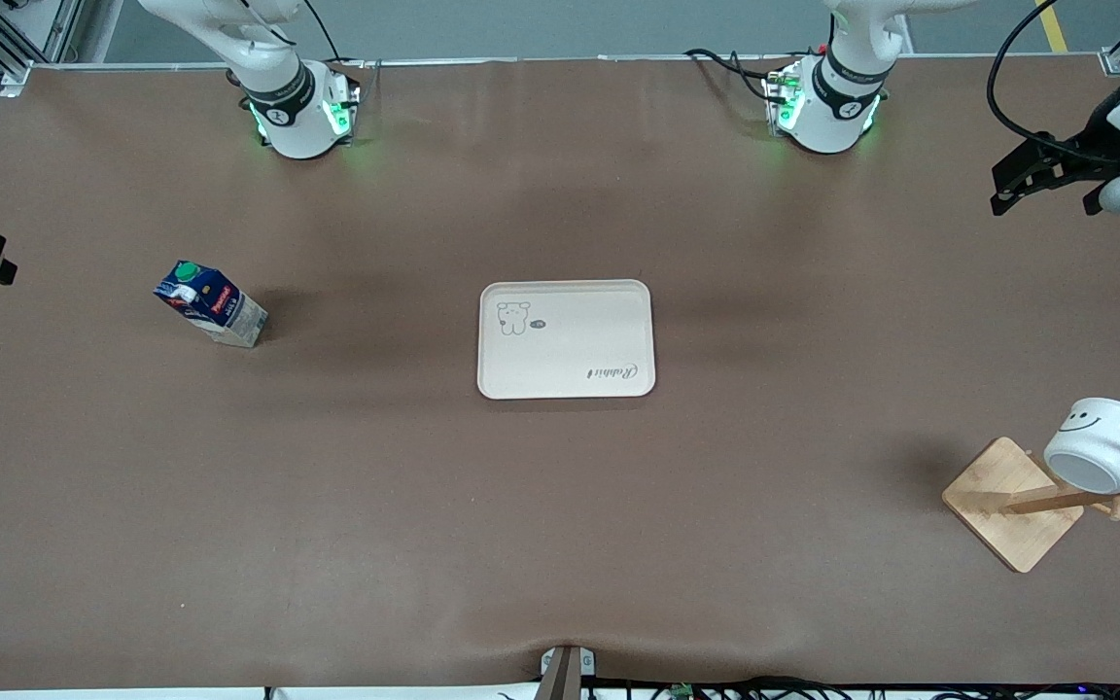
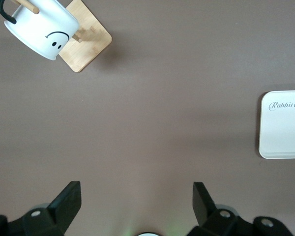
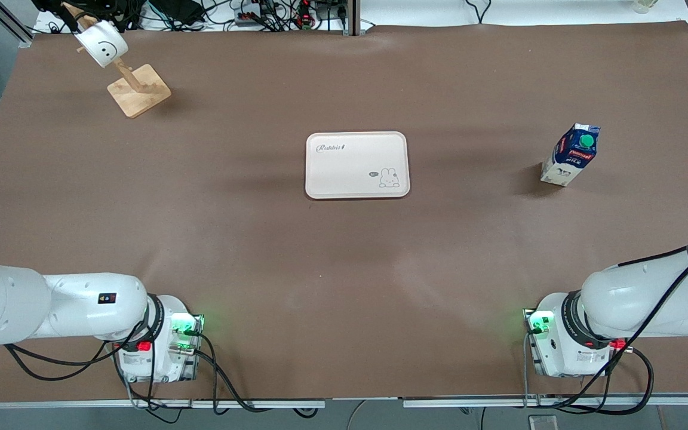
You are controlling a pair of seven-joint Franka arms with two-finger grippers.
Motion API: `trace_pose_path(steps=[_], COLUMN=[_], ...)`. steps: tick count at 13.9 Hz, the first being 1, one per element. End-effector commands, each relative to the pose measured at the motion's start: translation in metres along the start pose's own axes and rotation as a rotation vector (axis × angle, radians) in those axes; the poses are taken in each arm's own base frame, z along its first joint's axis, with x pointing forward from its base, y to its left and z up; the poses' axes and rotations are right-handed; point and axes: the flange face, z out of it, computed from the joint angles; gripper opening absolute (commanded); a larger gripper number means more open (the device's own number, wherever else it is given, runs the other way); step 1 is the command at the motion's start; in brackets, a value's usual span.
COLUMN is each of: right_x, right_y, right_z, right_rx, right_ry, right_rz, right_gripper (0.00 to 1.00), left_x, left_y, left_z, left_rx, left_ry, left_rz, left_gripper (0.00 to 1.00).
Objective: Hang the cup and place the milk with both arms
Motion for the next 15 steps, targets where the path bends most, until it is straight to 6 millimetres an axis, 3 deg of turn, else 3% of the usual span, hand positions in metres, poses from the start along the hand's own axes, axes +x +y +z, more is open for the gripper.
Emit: trace_pose_path(steps=[1,4,6,11,15], right_x=[-0.032,-0.069,-0.093,-0.09,-0.082], right_y=[-0.026,-0.02,-0.021,0.002,-0.002], right_z=[-0.012,0.009,0.025,0.01,-0.004], right_rx=[0.012,0.029,0.028,0.128,0.111], right_ry=[-0.051,-0.057,-0.019,-0.009,0.025], right_rz=[-0.043,-0.026,-0.024,0.1,0.077], right_gripper=[1.0,1.0,1.0,1.0,1.0], left_x=[0.001,-0.003,-0.002,-0.002,-0.002], left_y=[0.004,0.016,0.013,0.017,0.017], left_z=[-0.007,-0.009,-0.014,-0.013,-0.013], left_rx=[-0.001,0.002,0.006,0.006,0.006], left_ry=[-0.002,-0.014,-0.003,-0.005,-0.005], left_rz=[0.008,0.028,0.027,0.032,0.032], left_gripper=[1.0,1.0,1.0,1.0,1.0])
